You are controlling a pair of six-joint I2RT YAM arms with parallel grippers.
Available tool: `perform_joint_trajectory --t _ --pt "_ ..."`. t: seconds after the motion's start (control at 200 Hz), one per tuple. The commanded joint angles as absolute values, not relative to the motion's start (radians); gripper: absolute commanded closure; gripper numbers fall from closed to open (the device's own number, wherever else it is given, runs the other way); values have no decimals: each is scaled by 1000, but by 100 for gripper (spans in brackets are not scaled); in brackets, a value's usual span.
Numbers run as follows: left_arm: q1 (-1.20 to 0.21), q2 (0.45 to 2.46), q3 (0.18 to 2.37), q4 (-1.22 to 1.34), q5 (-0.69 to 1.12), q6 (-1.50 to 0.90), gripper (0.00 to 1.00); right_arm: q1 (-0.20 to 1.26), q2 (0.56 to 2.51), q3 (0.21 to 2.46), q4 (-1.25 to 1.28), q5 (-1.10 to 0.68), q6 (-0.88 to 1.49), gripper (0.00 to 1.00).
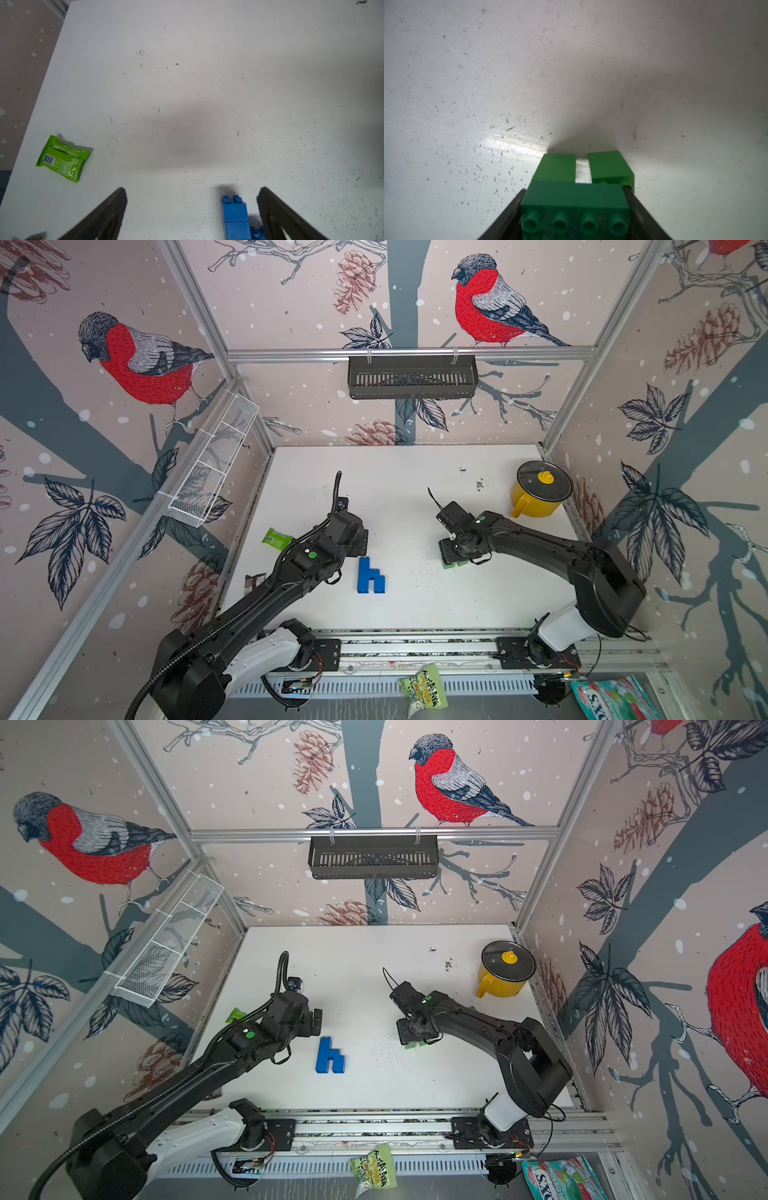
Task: Assemble the letter h with lego
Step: Assemble the lego brick with the lego brick.
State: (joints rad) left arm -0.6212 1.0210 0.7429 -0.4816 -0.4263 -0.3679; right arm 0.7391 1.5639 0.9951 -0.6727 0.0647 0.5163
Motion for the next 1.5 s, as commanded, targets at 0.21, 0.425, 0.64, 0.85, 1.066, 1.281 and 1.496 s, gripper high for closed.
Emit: perform_joint_trajectory --t 0.21,0.425,0.64,0.85,1.066,1.281,1.496 --pt "-621 1025 750 -491 -439 -370 2 756 1575 985 -676 70 502 100" --pt "-621 1029 750 -493 -440 -369 2 758 1580 998 -680 65 491 100" --pt "-621 1029 752 -494 -442 -371 2 764 1585 1020 -683 63 491 100" --pt "-621 1029 751 -494 -442 -370 2 769 1593 1021 -684 80 486 100" --pt "-621 1028 751 -492 -439 -369 2 767 1593 999 -674 74 505 100" --pt "-620 1026 751 -492 -435 -369 2 771 1621 986 -658 63 520 100" --pt "-621 1029 751 -489 -422 -361 2 774 1614 1018 -676 43 543 100"
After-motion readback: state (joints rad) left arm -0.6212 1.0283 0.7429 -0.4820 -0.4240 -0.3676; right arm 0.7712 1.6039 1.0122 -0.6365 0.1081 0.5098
